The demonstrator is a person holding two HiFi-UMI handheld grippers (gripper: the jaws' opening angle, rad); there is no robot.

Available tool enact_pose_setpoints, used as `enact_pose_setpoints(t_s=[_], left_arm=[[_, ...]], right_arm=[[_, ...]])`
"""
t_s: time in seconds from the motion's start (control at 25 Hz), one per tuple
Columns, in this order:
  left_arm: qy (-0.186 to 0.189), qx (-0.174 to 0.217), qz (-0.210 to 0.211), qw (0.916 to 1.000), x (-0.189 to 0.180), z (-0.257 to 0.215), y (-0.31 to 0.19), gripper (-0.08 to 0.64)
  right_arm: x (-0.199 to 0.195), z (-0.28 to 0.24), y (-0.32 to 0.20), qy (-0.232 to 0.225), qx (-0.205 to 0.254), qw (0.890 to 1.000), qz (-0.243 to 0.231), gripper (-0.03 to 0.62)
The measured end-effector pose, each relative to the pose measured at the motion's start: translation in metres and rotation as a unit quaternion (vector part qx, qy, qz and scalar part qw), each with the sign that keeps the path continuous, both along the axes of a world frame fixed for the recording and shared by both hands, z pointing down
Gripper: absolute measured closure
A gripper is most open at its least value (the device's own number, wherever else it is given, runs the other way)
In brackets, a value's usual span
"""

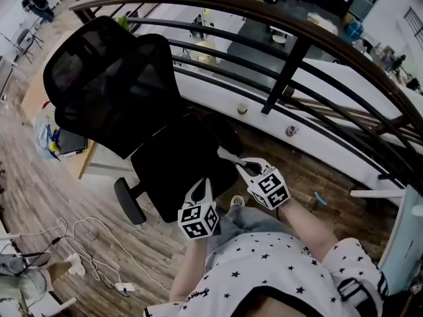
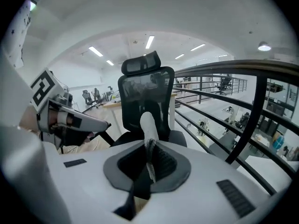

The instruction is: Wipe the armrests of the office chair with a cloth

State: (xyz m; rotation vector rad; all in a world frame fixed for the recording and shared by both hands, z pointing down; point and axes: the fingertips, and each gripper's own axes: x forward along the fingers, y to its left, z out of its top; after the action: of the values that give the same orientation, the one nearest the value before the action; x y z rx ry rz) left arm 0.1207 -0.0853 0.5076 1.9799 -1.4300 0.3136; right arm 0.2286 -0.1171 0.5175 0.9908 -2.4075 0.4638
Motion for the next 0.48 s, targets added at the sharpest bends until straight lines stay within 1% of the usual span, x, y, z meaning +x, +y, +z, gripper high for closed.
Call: enact_pose_setpoints(t_s=[0.24,0.36,0.48], left_arm=[[-0.001,0.017,0.025,0.9995,-0.015,-0.016,0.007,0.554],[-0.001,0.021,0.037,0.9991,-0.023,-0.026,0.017,0.554],[-0.001,0.023,0.046,0.9987,-0.031,-0.032,0.024,0.554]], right_arm=[[-0.022,-0.036,0.017,-0.026,0.028,0.999,0.024,0.566],[-0.031,-0.053,0.032,-0.040,0.033,0.998,0.038,0.566],[-0.038,-0.064,0.045,-0.044,0.038,0.997,0.043,0.566]])
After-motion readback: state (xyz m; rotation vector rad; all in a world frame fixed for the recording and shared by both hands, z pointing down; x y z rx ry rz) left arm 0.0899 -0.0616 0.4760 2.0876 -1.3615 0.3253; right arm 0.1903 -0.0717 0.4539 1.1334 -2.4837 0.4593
